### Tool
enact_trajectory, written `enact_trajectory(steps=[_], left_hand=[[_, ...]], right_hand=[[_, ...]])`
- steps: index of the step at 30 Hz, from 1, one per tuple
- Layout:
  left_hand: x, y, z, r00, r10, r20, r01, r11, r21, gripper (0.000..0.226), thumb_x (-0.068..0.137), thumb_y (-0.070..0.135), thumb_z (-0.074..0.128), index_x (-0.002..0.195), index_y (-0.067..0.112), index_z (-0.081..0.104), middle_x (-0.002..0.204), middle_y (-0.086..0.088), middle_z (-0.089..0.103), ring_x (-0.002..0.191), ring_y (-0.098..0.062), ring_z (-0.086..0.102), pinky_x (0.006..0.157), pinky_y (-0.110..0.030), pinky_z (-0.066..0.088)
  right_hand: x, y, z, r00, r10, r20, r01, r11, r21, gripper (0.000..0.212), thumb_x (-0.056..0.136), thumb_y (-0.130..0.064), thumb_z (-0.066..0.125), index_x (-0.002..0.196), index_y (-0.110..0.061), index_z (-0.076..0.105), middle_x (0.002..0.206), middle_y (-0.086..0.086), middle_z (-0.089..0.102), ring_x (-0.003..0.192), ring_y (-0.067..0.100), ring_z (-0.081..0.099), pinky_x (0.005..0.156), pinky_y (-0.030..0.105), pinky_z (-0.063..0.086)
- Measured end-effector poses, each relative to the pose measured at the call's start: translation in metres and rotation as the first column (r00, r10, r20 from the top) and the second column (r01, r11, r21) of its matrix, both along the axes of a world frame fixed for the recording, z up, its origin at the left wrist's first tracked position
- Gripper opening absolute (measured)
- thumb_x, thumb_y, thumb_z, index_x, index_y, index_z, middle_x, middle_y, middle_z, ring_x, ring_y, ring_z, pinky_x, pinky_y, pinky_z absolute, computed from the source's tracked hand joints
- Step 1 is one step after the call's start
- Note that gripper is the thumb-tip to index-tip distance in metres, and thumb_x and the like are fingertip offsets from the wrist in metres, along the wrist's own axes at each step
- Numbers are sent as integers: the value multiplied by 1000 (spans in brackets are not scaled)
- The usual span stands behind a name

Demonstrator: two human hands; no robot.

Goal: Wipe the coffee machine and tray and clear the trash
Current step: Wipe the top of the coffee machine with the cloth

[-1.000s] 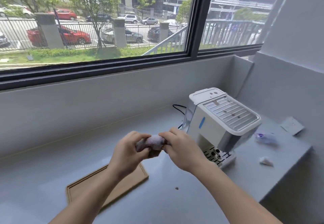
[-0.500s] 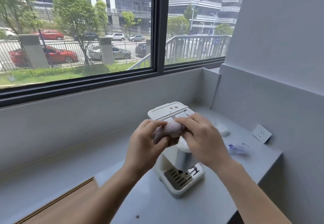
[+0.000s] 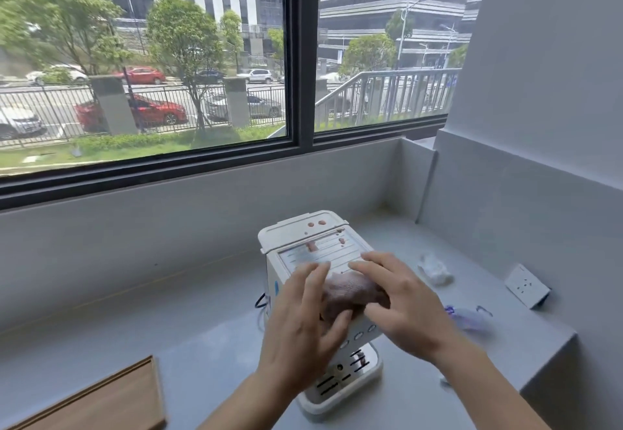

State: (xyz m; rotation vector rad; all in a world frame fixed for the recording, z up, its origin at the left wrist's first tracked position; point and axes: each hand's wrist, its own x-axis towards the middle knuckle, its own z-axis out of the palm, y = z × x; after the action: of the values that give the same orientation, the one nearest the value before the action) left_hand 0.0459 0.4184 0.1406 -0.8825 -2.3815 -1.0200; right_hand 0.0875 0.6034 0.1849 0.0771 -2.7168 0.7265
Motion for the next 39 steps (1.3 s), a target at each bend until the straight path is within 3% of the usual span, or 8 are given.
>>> enact_trajectory(steps=[4,11,16,21,26,30,35,39], left_hand=[[-7,0,-25,994,74,-79,-82,991,-103,79,90,56,47,150,9,27,155,-9,35,146,-20,27,118,-39,29],[-14,1,-43,970,91,-227,-105,993,-51,48,92,52,50,111,9,58,129,-15,55,129,-33,50,110,-55,39],[-20,2,-56,937,-4,-350,17,999,36,36,98,45,43,108,12,52,121,-15,51,115,-35,53,111,-53,36],[-24,3,-63,915,-7,-404,39,997,72,39,99,46,37,108,11,51,115,-12,47,112,-35,53,109,-53,38],[-27,4,-63,906,6,-422,34,996,87,41,99,47,35,108,11,50,115,-11,47,111,-33,53,109,-52,38],[-26,3,-60,903,16,-429,17,997,74,39,98,48,37,105,12,50,112,-10,47,108,-34,55,105,-53,41],[-27,9,-54,914,61,-402,-4,990,141,24,92,37,49,90,13,53,106,-9,58,94,-31,54,99,-45,44],[-29,10,-50,917,54,-394,-12,994,110,15,85,23,54,77,10,51,92,-7,52,82,-31,47,92,-36,41]], right_hand=[[-13,-4,-18,996,47,-77,-34,986,166,52,83,-69,49,128,-45,56,139,-15,53,127,10,46,105,33,40],[-49,13,-20,965,-259,-48,263,950,166,38,92,-52,52,124,-33,61,141,-8,55,125,18,51,98,32,42],[-31,-11,-33,983,-83,-165,127,954,270,35,88,-54,48,108,-31,65,122,-13,65,108,13,59,86,29,50],[-70,4,-17,990,-138,-41,143,973,180,33,94,-45,54,123,-32,61,140,-12,53,122,20,48,99,35,41],[-64,-15,-22,975,147,-167,-88,944,317,33,92,-46,53,124,-44,57,124,-20,60,110,17,55,91,38,47],[-77,4,-11,997,-43,-56,56,970,238,28,91,-47,57,119,-42,61,125,-22,58,116,18,48,92,38,40],[-50,-11,-25,978,150,-142,-117,969,219,26,90,-49,50,113,-42,61,120,-23,59,109,13,52,91,33,42],[-80,22,-20,996,-52,-71,63,984,164,22,93,-42,55,113,-38,63,118,-14,60,107,22,52,92,38,43]])
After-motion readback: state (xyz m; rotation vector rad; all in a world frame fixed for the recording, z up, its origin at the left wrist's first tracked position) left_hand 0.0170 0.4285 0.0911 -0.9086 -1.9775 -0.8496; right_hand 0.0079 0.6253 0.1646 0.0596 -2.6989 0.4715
